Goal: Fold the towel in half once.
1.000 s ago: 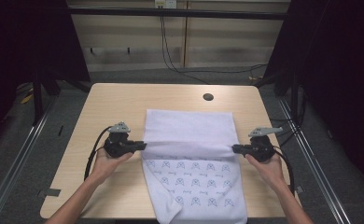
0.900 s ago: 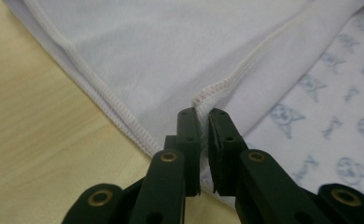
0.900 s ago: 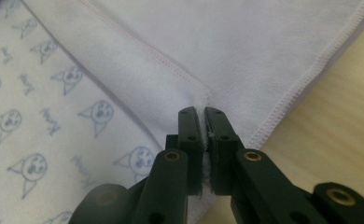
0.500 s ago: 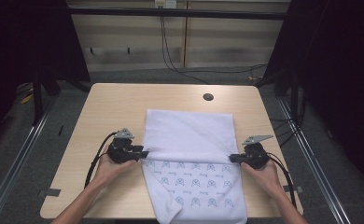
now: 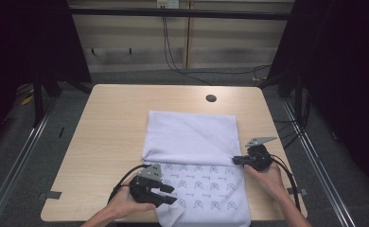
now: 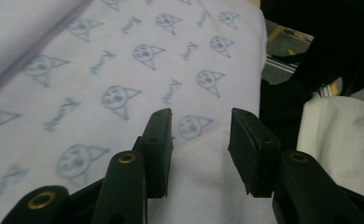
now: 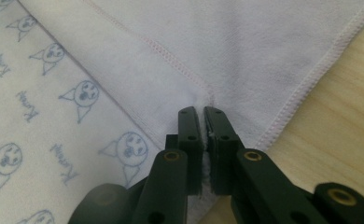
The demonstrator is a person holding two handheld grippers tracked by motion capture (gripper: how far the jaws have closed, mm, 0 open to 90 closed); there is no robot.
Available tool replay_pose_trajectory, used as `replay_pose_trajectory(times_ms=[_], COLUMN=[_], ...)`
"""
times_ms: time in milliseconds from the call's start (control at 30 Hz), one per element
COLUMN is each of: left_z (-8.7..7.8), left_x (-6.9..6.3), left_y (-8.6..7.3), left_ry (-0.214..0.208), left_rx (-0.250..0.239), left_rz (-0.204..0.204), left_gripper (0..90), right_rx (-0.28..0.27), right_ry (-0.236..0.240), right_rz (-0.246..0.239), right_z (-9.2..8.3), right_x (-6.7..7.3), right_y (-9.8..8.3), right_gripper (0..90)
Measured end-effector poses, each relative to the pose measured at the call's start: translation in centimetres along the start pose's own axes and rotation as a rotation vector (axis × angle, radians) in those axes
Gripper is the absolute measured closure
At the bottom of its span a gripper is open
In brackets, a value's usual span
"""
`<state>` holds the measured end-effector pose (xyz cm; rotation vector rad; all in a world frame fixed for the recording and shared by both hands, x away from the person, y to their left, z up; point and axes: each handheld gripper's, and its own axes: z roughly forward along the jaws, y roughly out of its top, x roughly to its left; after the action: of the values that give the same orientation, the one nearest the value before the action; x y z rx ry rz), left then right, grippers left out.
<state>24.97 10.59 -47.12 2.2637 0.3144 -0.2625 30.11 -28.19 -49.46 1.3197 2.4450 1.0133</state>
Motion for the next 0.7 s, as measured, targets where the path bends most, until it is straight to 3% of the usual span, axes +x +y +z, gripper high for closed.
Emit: replay_pose_trajectory(times_ms=[67, 133, 233, 267, 400, 567, 700], left_z=[0.9, 1.6, 1.9, 1.8, 1.4, 0.6, -1.6], left_x=[0.1, 0.3, 0.1, 0.0, 0.3, 0.1, -0.1], left_y=[-0.1, -0.4, -0.9, -1.1, -1.7, -1.8, -2.5], left_ry=[-0.008, -0.006, 0.018, 0.023, 0.036, 0.044, 0.049], left_rx=[0.04, 0.074, 0.089, 0.093, 0.08, 0.063, -0.012], left_rz=[0.027, 0.024, 0.049, 0.054, 0.059, 0.053, 0.007], left_gripper=[58.5, 56.9, 56.1, 59.6, 87.7, 90.0, 90.0], right_rx=[0.0, -0.001, -0.001, 0.0, -0.001, 0.002, 0.002], right_ry=[0.001, 0.001, 0.001, 0.003, 0.002, 0.004, 0.002], right_rz=[0.0, -0.001, -0.002, 0.0, -0.001, 0.001, 0.004], right_z=[0.0, 0.0, 0.0, 0.0, 0.0, 0.0, 0.0], right_x=[0.0, 0.0, 0.0, 0.0, 0.0, 0.0, 0.0], right_y=[0.0, 0.0, 0.0, 0.0, 0.0, 0.0, 0.0], right_gripper=[86.1, 86.1, 86.1, 86.1, 86.1, 86.1, 86.1])
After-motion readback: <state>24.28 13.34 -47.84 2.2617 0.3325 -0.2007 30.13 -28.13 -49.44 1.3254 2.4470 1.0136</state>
